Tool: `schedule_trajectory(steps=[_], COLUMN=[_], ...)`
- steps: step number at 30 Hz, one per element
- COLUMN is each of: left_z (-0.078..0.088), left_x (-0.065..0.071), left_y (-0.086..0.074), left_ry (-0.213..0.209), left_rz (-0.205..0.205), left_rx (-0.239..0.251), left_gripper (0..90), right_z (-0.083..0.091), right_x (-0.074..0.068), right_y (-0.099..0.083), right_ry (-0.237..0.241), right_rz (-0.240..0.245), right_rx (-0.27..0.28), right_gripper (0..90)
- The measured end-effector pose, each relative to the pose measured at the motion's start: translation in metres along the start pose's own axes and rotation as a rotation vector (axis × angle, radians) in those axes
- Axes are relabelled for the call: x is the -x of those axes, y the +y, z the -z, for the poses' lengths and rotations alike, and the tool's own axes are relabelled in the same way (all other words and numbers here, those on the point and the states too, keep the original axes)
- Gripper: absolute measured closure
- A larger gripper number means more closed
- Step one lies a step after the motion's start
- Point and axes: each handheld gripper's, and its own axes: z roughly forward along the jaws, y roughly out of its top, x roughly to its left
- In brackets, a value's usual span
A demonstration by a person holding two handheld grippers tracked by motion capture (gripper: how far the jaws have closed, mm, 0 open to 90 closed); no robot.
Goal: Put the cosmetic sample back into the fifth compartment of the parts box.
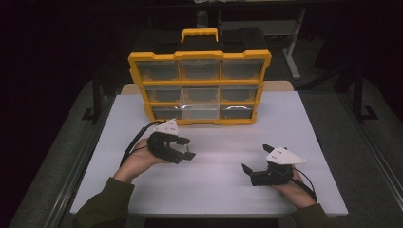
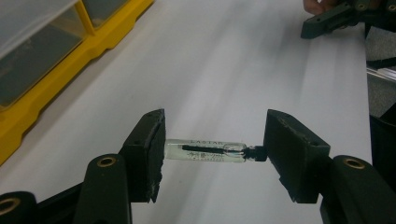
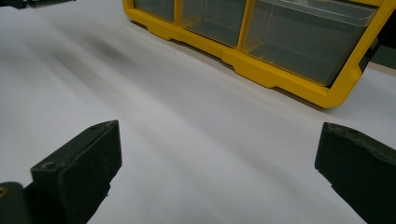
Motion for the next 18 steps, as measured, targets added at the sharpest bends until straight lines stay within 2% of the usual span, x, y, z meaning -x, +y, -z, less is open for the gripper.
schedule_trajectory(steps=[5,8,14,15,16,17,18], left_z=[0.008,0.014,0.022,0.024,0.025,0.027,0.028], left_x=[-0.002,-0.004,-0.008,-0.008,-0.009,-0.010,-0.010], left_y=[0.006,0.011,0.018,0.020,0.021,0.023,0.024], left_ry=[0.012,0.018,0.019,0.014,0.012,0.014,0.016], left_rz=[0.010,-0.005,-0.005,0.001,-0.006,-0.002,-0.008], left_rx=[0.010,0.012,0.020,0.028,0.031,0.033,0.033], left_gripper=[40.1,40.1,40.1,40.1,40.1,40.1,40.1], right_z=[0.000,0.000,0.000,-0.001,-0.002,-0.002,-0.001], right_x=[-0.001,-0.001,-0.002,-0.001,0.001,0.001,-0.001], right_y=[0.000,0.000,0.000,0.000,0.000,0.000,0.000], right_ry=[0.002,0.003,0.003,0.002,-0.001,0.000,0.002], right_rz=[-0.013,-0.012,-0.016,-0.011,0.021,0.020,-0.014], right_rx=[-0.006,-0.007,-0.013,-0.010,0.011,0.010,-0.011], right_gripper=[0.1,0.1,0.1,0.1,0.1,0.1,0.1])
